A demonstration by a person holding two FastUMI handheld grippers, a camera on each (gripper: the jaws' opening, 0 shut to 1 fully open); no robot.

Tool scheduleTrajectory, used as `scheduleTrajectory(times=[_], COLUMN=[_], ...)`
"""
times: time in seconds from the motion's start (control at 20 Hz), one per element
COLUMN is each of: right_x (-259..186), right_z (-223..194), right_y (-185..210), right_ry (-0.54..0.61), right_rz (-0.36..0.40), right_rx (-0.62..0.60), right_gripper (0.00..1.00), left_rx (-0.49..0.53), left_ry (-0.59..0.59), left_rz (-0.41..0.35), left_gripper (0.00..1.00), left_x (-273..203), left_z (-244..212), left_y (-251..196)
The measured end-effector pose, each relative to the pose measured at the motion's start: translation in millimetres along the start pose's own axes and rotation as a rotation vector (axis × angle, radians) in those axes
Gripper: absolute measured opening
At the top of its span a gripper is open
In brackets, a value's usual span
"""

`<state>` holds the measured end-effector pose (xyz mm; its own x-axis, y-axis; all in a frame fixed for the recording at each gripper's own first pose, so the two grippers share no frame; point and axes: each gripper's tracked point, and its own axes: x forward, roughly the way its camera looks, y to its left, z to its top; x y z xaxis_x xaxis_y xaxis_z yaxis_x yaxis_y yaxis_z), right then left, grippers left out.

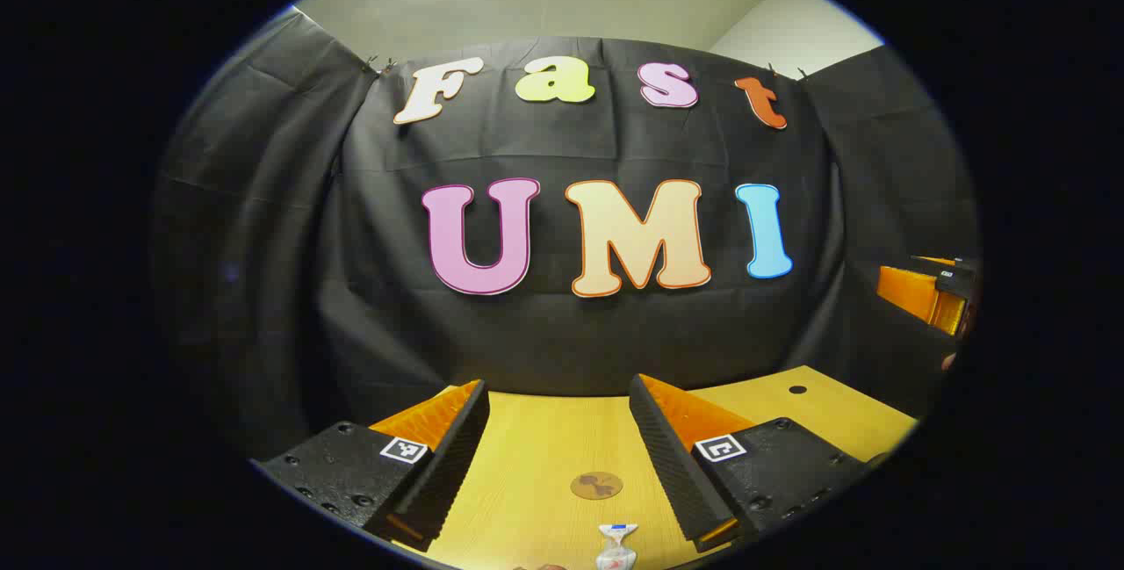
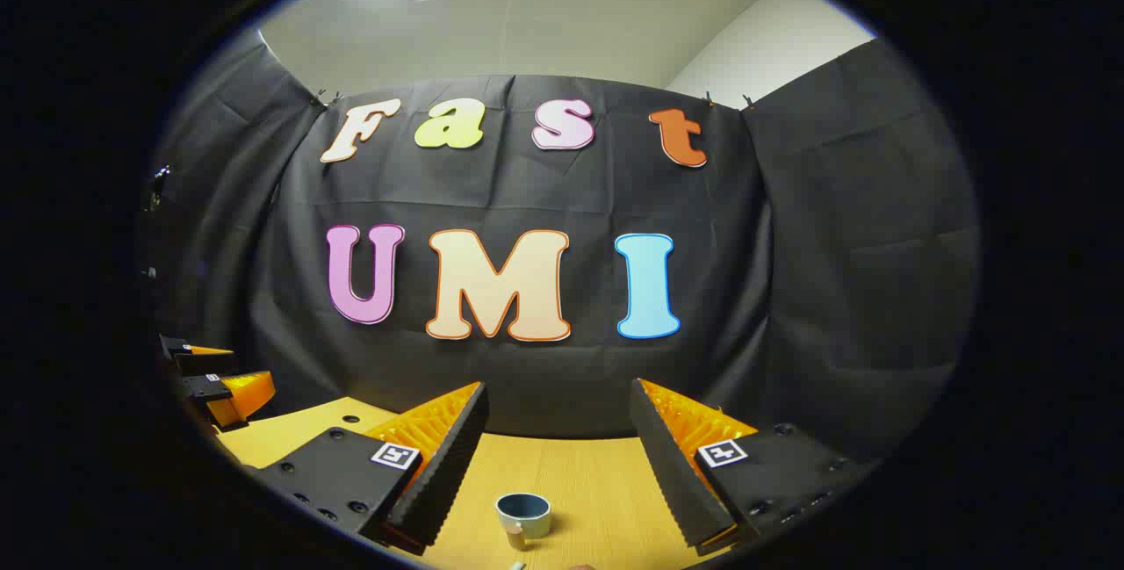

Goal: Put the toothbrush and toothpaste on the desktop into the cup, then pick up the cup and place it on the coaster on the desktop.

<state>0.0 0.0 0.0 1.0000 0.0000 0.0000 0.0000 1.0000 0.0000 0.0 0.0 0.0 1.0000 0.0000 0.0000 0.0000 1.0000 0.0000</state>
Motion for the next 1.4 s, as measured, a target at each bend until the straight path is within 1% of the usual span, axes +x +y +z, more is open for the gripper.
scheduleTrajectory(times=[0.05,0.15,0.45,0.7,1.05,1.2,1.4], right_x=[-0.2,-0.5,4.6,9.7,11.4,10.5,8.4], right_z=[-1.8,-4.3,-10.9,-3.8,-9.5,-16.5,-21.2], right_y=[0.0,-0.7,0.0,0.2,-2.0,-4.8,-9.3], right_ry=[0.002,0.004,0.022,0.000,0.008,0.028,0.043], right_rz=[0.001,-0.003,-0.003,-0.007,-0.009,-0.011,-0.011], right_rx=[0.004,0.009,0.034,0.042,0.033,0.030,0.022], right_gripper=[0.99,0.99,0.99,0.99,0.99,1.00,0.99], left_rx=[0.003,0.011,0.006,0.015,0.015,0.032,0.057], left_ry=[-0.003,-0.003,0.033,0.021,0.051,0.109,0.236], left_rz=[-0.002,-0.006,-0.020,-0.024,-0.051,-0.088,-0.134], left_gripper=[0.94,0.94,0.94,0.94,0.94,0.94,0.95], left_x=[-0.4,0.9,4.3,10.1,14.0,13.3,11.4], left_z=[0.0,0.0,-11.9,-7.6,-19.4,-41.0,-81.0], left_y=[0.4,-0.6,-6.4,-7.7,-16.8,-28.4,-42.7])
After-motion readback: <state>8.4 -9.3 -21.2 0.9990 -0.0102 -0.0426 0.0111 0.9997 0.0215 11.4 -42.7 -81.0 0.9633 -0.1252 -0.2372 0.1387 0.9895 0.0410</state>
